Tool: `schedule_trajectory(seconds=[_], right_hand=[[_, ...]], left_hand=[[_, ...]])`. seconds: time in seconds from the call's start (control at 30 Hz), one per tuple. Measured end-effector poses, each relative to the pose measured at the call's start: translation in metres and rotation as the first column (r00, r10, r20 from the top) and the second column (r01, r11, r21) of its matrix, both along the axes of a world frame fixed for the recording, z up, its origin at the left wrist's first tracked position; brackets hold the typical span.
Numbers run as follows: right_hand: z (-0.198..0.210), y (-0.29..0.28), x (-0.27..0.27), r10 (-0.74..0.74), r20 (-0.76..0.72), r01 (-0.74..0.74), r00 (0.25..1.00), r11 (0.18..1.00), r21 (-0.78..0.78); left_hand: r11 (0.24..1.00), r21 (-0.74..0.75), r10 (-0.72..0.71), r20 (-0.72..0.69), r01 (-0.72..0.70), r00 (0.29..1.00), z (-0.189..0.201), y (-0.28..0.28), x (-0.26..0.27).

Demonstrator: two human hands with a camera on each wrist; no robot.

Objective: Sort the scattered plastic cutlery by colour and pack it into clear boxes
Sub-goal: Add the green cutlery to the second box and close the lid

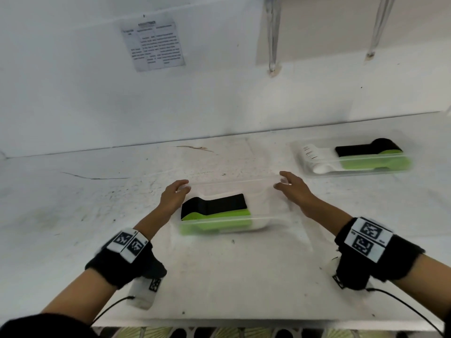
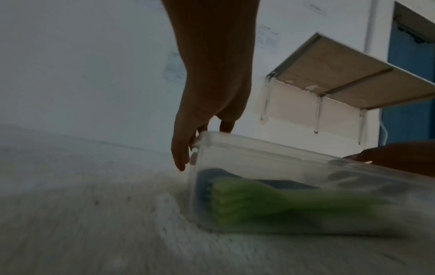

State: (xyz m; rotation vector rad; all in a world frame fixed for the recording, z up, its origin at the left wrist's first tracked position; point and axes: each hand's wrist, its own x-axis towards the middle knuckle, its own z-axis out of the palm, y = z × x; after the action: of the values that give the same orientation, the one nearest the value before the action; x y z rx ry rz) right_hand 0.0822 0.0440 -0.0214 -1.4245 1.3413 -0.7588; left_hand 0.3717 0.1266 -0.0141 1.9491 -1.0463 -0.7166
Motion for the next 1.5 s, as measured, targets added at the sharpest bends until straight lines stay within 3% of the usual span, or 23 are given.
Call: schedule_trajectory(seconds=[0.1, 0.2, 0.33, 0.53, 0.63, 0.77, 0.87, 0.97, 1.07, 1.23, 1.33, 1.43, 1.5], right_hand=[[0.004, -0.004, -0.019, -0.021, 0.01, 0.021, 1.0, 0.999, -0.032], [0.016, -0.012, -0.052, -0.123, 0.087, 0.128, 0.989, 0.99, -0.053], [0.033, -0.016, -0.112, -0.235, 0.123, 0.248, 0.964, 0.963, -0.101], [0.031, -0.007, -0.2, -0.311, -0.005, 0.308, 0.951, 0.944, -0.114], [0.026, -0.002, -0.235, -0.301, -0.136, 0.287, 0.944, 0.951, -0.115], [0.016, -0.007, -0.271, -0.244, -0.434, 0.206, 0.867, 0.969, -0.133], [-0.003, -0.019, -0.294, -0.118, -0.679, 0.123, 0.724, 0.992, -0.041], [-0.022, -0.024, -0.308, 0.028, -0.754, 0.054, 0.657, 0.995, 0.084], [-0.026, -0.023, -0.31, 0.039, -0.758, 0.024, 0.651, 0.997, 0.071], [-0.011, -0.018, -0.306, -0.018, -0.664, 0.058, 0.748, 0.998, 0.038], [-0.001, -0.019, -0.306, -0.106, -0.591, 0.115, 0.799, 0.993, -0.023], [0.009, -0.021, -0.302, -0.203, -0.535, 0.186, 0.82, 0.979, -0.087], [0.021, -0.021, -0.293, -0.249, -0.503, 0.216, 0.828, 0.968, -0.124]], left_hand=[[0.996, 0.032, -0.09, 0.192, 0.085, 0.977, 0.016, -0.006, -0.009], [0.984, -0.07, -0.143, 0.248, 0.165, 0.958, 0.032, -0.015, -0.035], [0.934, -0.124, -0.301, 0.229, 0.335, 0.926, 0.046, -0.039, -0.1], [0.818, -0.166, -0.544, 0.084, 0.55, 0.835, 0.044, -0.062, -0.215], [0.783, -0.025, -0.605, 0.202, 0.622, 0.77, 0.034, -0.072, -0.26], [0.711, 0.409, -0.703, 0.409, 0.572, 0.582, 0.016, -0.081, -0.286], [0.758, 0.452, -0.65, 0.584, 0.471, 0.485, 0.009, -0.078, -0.29], [0.761, 0.508, -0.648, 0.637, 0.404, 0.418, 0.005, -0.073, -0.296], [0.735, 0.57, -0.674, 0.56, 0.366, 0.482, 0.005, -0.069, -0.306], [0.746, 0.547, -0.61, 0.333, 0.38, 0.719, 0.006, -0.068, -0.313], [0.833, 0.42, -0.466, 0.183, 0.36, 0.865, 0.005, -0.069, -0.305], [0.908, 0.272, -0.357, 0.103, 0.319, 0.928, 0.007, -0.073, -0.292], [0.948, 0.156, -0.277, -0.029, 0.278, 0.96, 0.014, -0.071, -0.283]])
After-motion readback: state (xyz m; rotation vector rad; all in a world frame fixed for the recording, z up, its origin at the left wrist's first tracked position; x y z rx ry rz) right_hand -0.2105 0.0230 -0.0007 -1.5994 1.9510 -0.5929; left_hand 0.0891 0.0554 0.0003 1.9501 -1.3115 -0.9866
